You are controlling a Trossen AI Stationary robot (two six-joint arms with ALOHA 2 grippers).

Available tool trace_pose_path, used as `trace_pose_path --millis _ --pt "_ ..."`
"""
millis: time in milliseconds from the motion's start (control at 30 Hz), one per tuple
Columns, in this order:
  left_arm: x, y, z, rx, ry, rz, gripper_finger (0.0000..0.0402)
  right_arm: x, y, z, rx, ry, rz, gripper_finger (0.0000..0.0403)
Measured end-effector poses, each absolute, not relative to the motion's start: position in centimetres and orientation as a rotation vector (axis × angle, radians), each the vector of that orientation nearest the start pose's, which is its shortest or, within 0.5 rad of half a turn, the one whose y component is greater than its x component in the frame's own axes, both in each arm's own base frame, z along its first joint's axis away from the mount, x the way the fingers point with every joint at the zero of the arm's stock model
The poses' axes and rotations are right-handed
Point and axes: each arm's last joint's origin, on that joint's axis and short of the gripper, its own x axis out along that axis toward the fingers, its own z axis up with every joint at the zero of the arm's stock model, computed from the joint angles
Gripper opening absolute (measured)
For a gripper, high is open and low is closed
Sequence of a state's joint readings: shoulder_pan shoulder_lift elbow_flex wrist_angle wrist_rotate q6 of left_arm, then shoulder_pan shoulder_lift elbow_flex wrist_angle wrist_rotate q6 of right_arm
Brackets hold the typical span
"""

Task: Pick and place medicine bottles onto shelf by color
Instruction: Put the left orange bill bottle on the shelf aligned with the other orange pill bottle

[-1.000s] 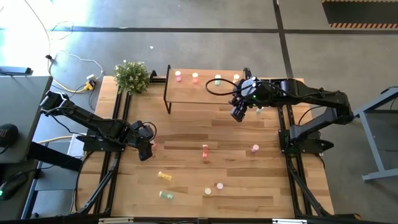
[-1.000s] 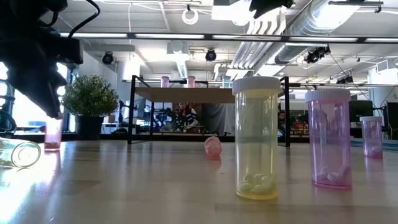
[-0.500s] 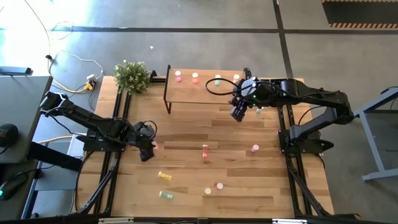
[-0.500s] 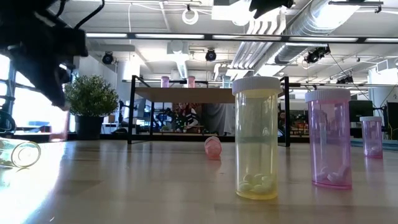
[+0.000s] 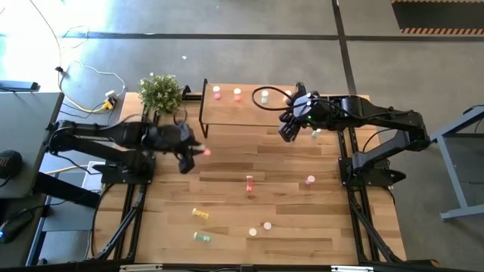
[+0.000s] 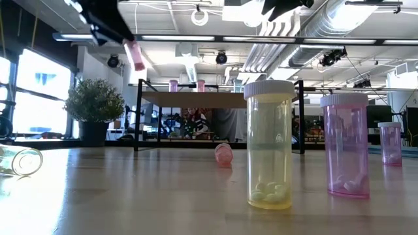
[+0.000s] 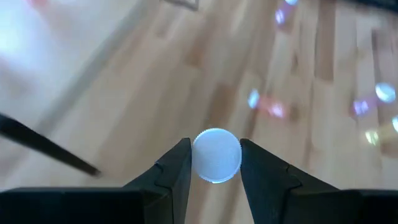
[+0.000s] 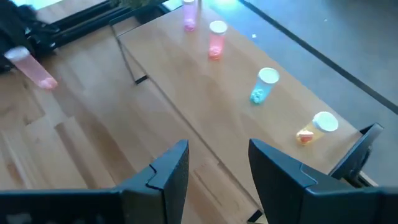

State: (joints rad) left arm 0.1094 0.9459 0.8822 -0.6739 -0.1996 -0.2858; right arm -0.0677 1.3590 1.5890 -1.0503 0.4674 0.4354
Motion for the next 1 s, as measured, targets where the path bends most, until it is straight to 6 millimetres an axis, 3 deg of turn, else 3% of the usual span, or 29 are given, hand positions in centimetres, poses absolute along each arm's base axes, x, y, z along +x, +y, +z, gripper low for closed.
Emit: trace_pose_path --millis 433,767,1000 --pt "20.5 8.3 36.0 0.009 0.632 0.483 0.0113 25.1 -3.5 40.7 0.352 0.635 -0.761 0.0158" --pt "24.2 13.8 38.1 0.026 0.686 0.504 0.0113 25.1 -3.5 40.7 0.365 0.629 -0.766 0.0158" --pt "27.0 17.1 37.2 -0.047 0.758 0.459 0.0113 25.0 -3.5 40.7 0.358 0.633 -0.764 0.0158"
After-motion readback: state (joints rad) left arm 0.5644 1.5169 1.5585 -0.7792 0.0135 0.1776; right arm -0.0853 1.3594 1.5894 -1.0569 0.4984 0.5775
